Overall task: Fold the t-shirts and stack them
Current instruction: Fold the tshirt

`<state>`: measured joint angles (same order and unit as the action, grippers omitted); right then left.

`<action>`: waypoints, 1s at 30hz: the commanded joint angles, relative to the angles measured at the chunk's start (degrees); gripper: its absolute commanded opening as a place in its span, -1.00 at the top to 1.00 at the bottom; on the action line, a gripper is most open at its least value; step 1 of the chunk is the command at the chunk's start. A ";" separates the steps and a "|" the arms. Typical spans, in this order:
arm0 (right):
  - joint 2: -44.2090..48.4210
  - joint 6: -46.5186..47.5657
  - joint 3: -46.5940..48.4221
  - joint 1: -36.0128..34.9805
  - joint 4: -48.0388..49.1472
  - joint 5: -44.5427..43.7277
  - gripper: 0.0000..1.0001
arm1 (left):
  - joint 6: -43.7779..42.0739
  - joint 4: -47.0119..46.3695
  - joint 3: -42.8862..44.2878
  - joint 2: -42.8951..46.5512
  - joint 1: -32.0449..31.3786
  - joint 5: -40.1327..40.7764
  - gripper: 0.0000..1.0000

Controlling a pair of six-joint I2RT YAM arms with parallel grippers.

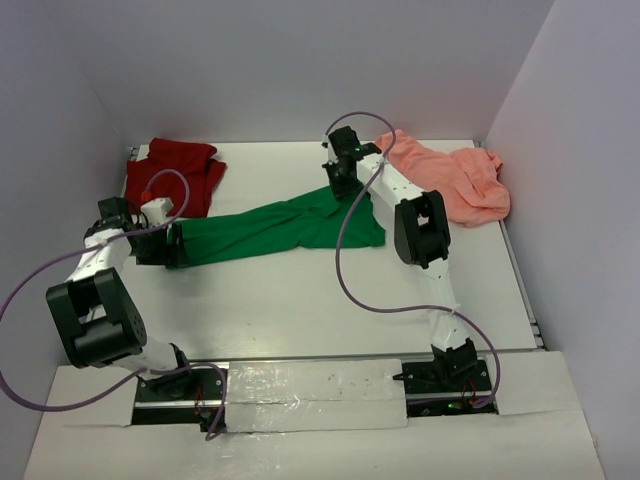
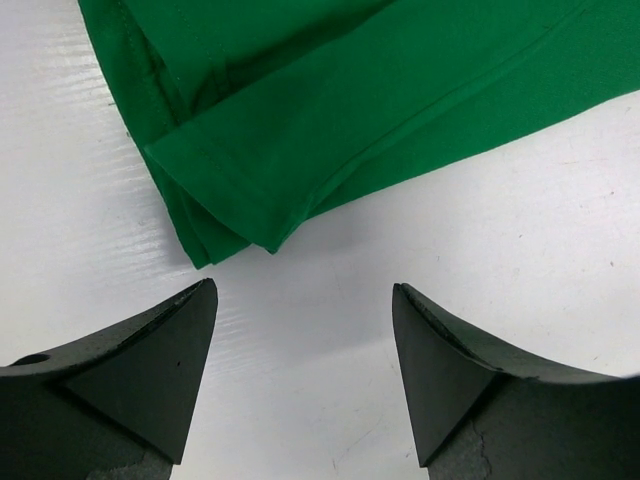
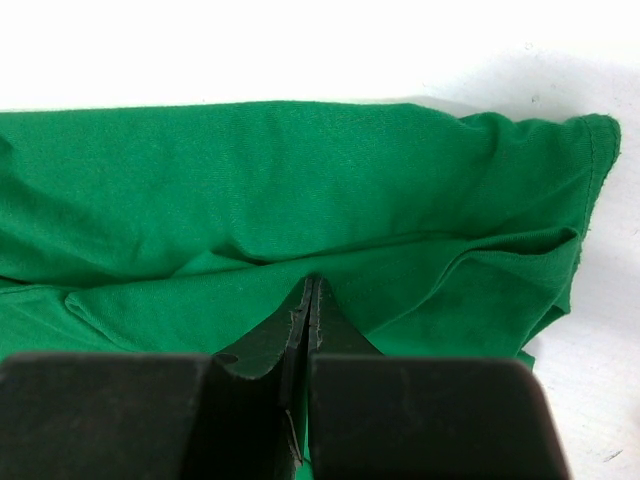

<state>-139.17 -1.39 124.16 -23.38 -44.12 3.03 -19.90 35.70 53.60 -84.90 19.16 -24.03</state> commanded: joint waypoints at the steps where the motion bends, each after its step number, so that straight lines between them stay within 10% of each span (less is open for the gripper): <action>1: 5.58 0.60 0.12 -0.44 0.79 0.05 1.00 | 0.48 -2.13 -0.43 -1.23 -0.26 -1.63 -0.57; 30: 4.96 0.33 1.26 -0.35 0.00 0.75 1.00 | 3.38 -9.77 -2.10 -4.31 -2.81 4.78 -0.40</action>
<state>-139.17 -1.39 124.16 -23.38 -44.14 3.11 -17.30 29.23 51.77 -89.17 16.60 -21.17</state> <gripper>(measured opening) 0.005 0.695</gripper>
